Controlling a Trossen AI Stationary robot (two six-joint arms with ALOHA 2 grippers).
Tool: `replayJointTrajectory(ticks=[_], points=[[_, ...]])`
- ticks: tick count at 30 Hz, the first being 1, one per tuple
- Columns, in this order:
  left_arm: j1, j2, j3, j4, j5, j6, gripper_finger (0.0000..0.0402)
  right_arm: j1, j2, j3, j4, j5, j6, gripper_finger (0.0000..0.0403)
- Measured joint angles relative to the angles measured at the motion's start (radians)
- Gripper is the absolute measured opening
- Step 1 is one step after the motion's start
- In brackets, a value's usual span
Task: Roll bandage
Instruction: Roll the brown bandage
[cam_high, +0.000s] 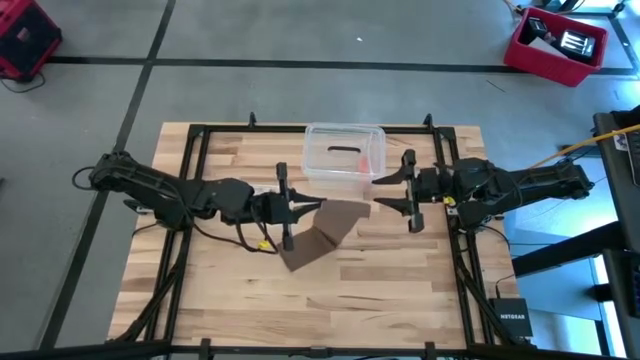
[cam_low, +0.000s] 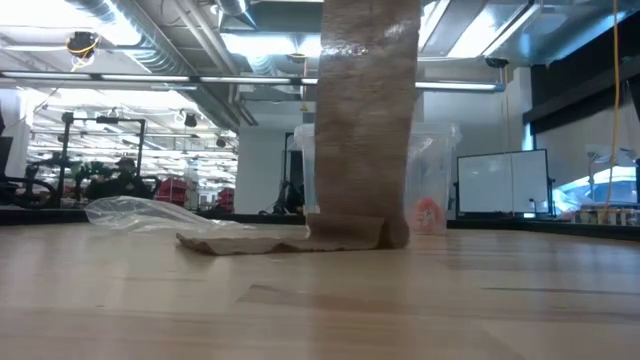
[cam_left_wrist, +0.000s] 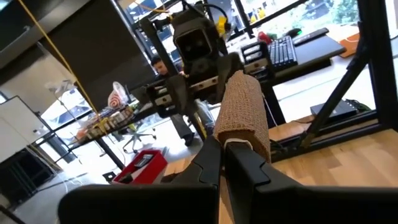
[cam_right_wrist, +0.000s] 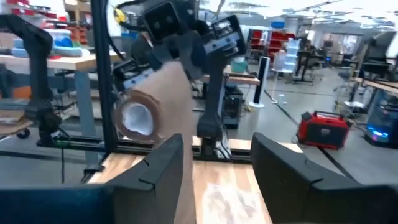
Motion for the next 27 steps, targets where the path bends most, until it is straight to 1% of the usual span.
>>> replayJointTrajectory(ticks=[7,11,16,21,27], points=[[0.029,0.002,0.0,-0.036,0.001,-0.058,0.0,0.001,0.045,-0.002,0.051,-0.027,0.0,0.0186],[0.032,0.002,0.0,-0.037,-0.001,-0.054,0.0,0.001,0.055,-0.002,0.033,-0.028,0.0,0.0186],[0.032,0.002,0.0,-0.049,-0.03,-0.051,0.0,0.001,0.033,-0.002,0.029,-0.014,0.0,0.0186],[0.033,0.002,0.0,-0.047,-0.033,-0.052,0.0,0.001,0.03,-0.002,0.022,-0.007,-0.001,0.0186],[0.032,0.003,0.0,-0.044,-0.031,-0.063,0.0,0.0,0.071,-0.002,0.055,-0.006,-0.031,0.0186]])
